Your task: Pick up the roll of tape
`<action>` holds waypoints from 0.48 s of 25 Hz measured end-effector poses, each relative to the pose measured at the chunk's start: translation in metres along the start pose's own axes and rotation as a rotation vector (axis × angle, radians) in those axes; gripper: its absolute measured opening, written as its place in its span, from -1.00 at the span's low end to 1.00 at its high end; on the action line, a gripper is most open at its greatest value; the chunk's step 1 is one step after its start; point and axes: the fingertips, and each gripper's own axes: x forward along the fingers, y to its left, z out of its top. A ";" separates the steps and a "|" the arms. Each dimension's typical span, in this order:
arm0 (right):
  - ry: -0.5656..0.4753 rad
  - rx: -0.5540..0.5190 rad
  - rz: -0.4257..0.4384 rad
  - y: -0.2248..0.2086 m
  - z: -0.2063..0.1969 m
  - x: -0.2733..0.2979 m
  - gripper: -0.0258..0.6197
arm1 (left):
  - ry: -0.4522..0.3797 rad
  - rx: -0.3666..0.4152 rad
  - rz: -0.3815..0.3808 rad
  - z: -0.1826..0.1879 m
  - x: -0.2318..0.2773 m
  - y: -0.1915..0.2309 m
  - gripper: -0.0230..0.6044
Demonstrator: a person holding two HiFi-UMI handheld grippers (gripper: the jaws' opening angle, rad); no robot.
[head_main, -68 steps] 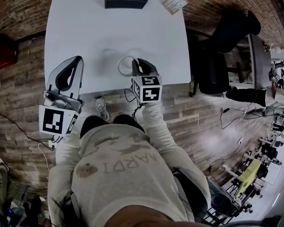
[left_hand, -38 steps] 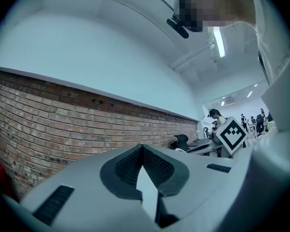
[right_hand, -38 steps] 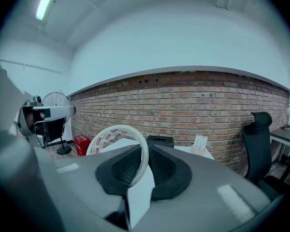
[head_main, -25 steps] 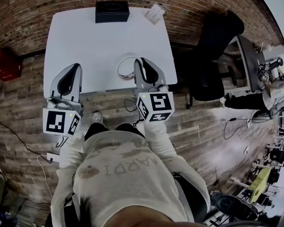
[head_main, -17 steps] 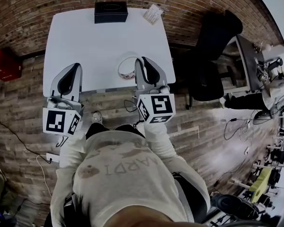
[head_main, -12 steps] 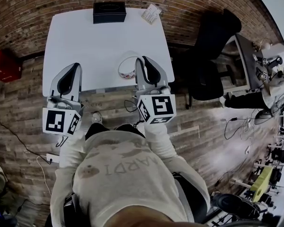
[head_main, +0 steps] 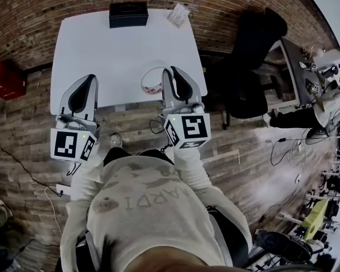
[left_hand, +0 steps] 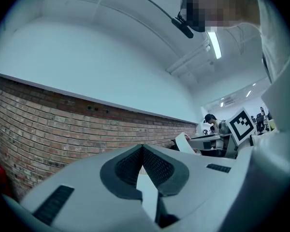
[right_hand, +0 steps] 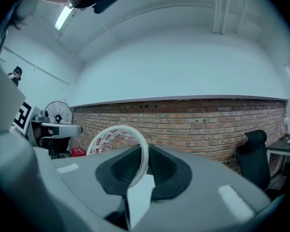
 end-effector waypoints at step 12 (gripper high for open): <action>-0.014 0.006 -0.007 -0.001 0.002 -0.003 -0.74 | -0.003 -0.002 0.001 0.001 -0.001 -0.001 -0.92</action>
